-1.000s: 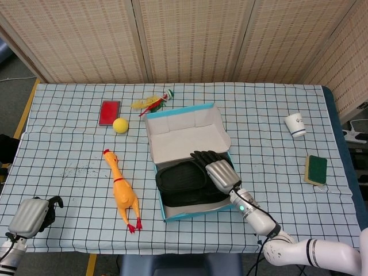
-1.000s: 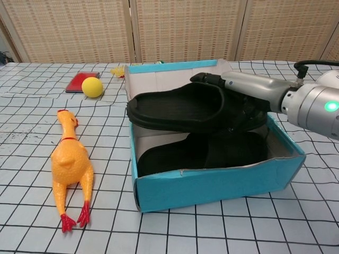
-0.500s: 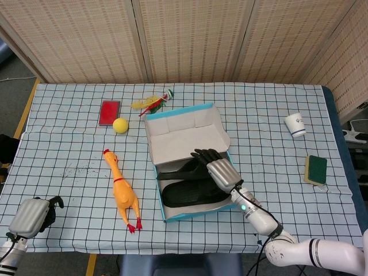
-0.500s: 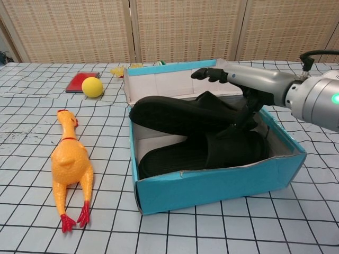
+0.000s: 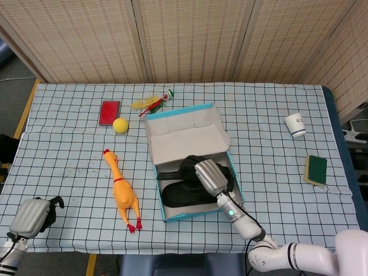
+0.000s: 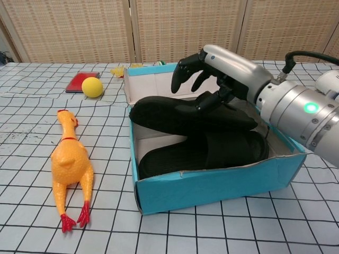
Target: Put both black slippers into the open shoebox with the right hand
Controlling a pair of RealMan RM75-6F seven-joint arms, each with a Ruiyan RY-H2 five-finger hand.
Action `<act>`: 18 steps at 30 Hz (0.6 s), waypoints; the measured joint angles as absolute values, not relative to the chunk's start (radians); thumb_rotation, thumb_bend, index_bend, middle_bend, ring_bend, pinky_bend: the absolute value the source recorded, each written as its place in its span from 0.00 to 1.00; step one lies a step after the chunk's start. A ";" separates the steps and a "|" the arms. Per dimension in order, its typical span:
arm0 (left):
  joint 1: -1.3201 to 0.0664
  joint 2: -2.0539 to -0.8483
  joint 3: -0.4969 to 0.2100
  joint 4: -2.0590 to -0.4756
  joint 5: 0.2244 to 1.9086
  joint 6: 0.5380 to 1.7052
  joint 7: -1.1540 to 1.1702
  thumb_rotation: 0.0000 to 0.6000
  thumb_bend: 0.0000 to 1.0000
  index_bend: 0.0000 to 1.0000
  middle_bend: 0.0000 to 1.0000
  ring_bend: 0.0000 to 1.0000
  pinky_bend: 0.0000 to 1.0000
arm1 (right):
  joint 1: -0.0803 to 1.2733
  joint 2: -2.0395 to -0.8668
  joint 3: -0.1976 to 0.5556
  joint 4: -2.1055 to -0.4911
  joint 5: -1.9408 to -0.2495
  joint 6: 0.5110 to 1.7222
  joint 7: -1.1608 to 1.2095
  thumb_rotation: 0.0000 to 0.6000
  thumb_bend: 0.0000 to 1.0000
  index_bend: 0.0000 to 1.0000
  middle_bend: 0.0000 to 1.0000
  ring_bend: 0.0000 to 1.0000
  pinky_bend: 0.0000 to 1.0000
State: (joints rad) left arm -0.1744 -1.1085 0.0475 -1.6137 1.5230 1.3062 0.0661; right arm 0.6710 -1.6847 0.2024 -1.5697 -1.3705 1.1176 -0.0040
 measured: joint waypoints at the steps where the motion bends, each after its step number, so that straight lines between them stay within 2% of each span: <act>1: -0.174 -1.108 0.048 -1.614 1.525 1.308 0.065 1.00 0.83 0.48 0.59 0.70 0.57 | 0.673 -1.690 0.198 -1.565 -1.371 1.112 -0.004 1.00 0.31 0.62 0.50 0.38 0.46; 7: -0.173 -1.107 0.049 -1.615 1.526 1.309 0.062 1.00 0.83 0.48 0.59 0.70 0.57 | 0.680 -1.712 0.171 -1.516 -1.377 1.092 -0.044 1.00 0.40 0.73 0.58 0.49 0.56; 18: -0.174 -1.107 0.048 -1.616 1.524 1.308 0.061 1.00 0.83 0.48 0.59 0.70 0.57 | 0.675 -1.747 0.146 -1.437 -1.383 1.085 -0.080 1.00 0.40 0.74 0.59 0.49 0.57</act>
State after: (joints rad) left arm -0.1737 -1.1069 0.0478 -1.6163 1.5242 1.3084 0.0614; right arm 0.6746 -1.7474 0.1459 -1.4367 -1.3833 1.0854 -0.0801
